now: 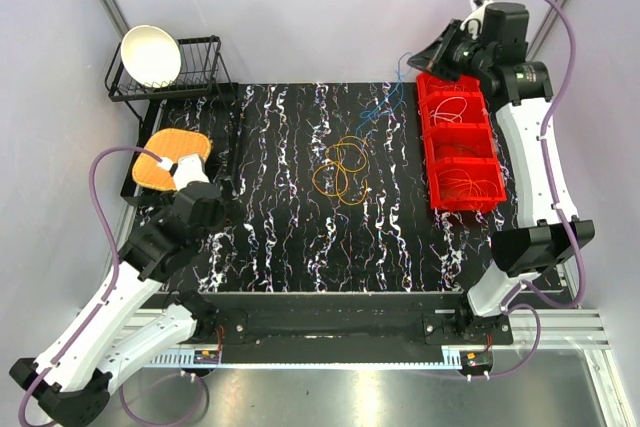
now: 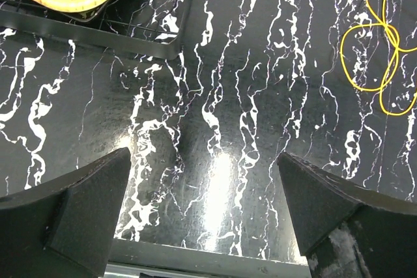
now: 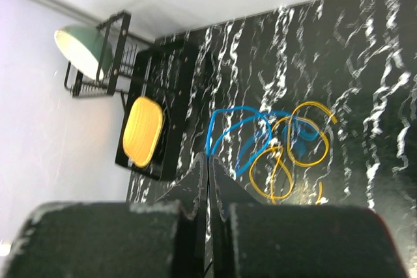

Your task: Untangle the cables

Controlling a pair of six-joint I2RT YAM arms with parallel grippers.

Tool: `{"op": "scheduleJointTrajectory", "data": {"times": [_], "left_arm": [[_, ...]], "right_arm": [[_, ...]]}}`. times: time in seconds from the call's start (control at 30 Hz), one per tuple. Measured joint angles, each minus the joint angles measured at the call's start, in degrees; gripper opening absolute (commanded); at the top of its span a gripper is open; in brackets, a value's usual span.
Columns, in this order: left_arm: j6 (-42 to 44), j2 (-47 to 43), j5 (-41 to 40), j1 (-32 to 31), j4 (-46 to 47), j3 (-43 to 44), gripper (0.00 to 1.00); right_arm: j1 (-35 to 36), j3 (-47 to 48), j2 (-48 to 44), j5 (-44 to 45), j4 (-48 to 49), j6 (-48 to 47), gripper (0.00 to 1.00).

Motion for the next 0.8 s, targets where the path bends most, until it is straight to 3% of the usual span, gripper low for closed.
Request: {"op": "scheduleJointTrajectory", "data": {"times": [0.37, 0.8], "left_arm": [[0.35, -1.29, -0.39, 0.0, -2.86, -0.02, 0.99], [0.44, -1.97, -1.33, 0.0, -3.87, -0.02, 0.99]], "right_arm": [[-3.21, 5.07, 0.13, 7.13, -3.82, -2.67, 0.0], [-4.61, -5.42, -8.83, 25.03, -7.61, -3.78, 0.0]]}}
